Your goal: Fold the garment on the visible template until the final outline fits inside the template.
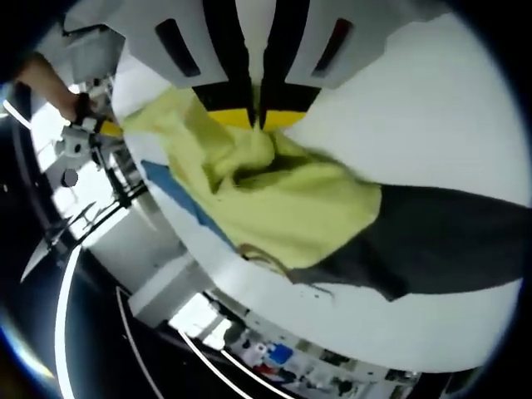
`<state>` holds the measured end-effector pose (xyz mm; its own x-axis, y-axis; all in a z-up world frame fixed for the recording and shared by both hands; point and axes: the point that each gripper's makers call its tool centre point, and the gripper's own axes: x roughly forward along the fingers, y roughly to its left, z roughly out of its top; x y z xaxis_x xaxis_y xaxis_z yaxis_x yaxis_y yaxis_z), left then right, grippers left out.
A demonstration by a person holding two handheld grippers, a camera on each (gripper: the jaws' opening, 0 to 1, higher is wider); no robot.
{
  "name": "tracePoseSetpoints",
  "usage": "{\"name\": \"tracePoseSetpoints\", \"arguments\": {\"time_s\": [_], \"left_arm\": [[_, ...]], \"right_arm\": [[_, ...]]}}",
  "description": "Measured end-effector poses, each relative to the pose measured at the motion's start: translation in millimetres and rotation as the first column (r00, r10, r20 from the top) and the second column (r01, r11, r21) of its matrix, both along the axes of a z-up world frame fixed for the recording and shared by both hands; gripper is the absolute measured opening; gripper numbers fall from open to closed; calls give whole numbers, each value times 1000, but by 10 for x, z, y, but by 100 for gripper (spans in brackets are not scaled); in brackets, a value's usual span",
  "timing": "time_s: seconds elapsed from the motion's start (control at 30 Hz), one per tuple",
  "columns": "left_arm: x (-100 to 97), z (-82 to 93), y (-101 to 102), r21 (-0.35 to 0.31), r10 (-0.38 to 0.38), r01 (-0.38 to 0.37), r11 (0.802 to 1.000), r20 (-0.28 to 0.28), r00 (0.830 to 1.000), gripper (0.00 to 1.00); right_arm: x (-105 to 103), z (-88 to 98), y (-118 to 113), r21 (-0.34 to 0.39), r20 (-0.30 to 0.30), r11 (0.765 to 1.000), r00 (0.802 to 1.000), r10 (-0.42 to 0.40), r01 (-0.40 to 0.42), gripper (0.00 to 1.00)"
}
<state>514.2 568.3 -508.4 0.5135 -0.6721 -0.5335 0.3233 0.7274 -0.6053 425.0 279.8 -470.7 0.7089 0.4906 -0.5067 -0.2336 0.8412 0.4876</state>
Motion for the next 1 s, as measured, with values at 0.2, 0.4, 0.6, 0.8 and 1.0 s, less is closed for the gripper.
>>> {"name": "tracePoseSetpoints", "arguments": {"time_s": [0.2, 0.4, 0.6, 0.8, 1.0], "left_arm": [[-105, 203, 181, -6, 4, -3, 1000, 34, 999, 0], [-251, 324, 423, 8, 14, -14, 1000, 54, 998, 0], [-443, 370, 532, 14, 18, -19, 1000, 58, 998, 0], [-659, 369, 677, 28, 22, -23, 999, 50, 999, 0], [-952, 346, 774, 36, 26, -28, 999, 30, 999, 0]], "right_arm": [[-25, 103, 55, -1, 17, 1000, 1000, 19, -19, 0], [-84, 213, 146, 0, 35, 999, 998, 43, -43, 0], [-199, 284, 288, -6, 44, 996, 996, 84, -84, 0], [-376, 328, 409, -37, 45, 990, 989, 139, -137, 0], [-571, 295, 511, -68, 34, 978, 979, 199, -197, 0]]}}
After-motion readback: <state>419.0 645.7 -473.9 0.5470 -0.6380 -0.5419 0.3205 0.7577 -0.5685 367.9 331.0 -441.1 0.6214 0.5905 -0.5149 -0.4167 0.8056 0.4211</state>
